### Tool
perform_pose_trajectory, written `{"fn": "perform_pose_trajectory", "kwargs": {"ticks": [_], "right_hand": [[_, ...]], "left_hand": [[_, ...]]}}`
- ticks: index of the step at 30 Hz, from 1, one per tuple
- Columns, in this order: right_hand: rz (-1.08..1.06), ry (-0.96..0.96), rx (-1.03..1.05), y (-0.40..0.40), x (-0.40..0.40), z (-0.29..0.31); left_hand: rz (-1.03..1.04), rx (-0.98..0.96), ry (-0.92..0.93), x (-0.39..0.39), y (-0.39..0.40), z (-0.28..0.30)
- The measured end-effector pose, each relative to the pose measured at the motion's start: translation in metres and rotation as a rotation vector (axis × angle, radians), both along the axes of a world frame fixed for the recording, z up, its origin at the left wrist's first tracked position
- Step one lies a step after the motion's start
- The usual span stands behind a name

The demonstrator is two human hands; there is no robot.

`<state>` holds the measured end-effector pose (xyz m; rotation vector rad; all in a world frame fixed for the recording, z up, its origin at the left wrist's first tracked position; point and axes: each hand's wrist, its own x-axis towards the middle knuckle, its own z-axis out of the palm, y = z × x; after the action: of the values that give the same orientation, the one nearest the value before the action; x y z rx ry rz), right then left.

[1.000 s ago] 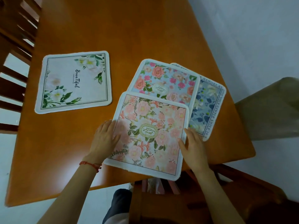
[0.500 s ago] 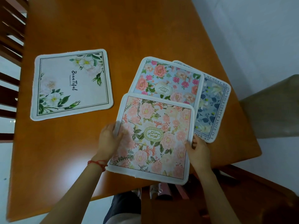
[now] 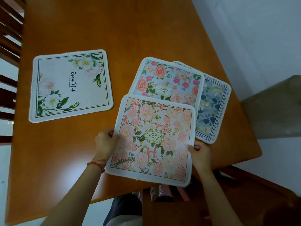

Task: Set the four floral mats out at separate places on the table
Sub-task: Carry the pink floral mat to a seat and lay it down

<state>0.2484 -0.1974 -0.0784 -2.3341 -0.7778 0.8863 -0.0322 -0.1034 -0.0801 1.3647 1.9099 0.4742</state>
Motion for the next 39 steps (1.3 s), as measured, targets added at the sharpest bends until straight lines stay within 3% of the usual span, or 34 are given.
{"fn": "perform_pose_trajectory", "kwargs": {"ticks": [5, 18, 27, 39], "right_hand": [[-0.031, 0.025, 0.083, 0.003, 0.001, 0.016], [-0.001, 0.080, 0.289, 0.004, -0.003, 0.081], [0.053, 0.017, 0.414, 0.008, -0.017, 0.110], [0.228, 0.099, 0.500, 0.006, -0.023, 0.131]], "left_hand": [[0.012, 0.005, -0.079, -0.003, -0.002, 0.008], [0.025, 0.228, -0.237, -0.012, -0.005, 0.059], [0.088, 0.305, -0.358, -0.030, -0.016, 0.095], [0.247, 0.355, -0.339, -0.047, -0.067, 0.119]]}}
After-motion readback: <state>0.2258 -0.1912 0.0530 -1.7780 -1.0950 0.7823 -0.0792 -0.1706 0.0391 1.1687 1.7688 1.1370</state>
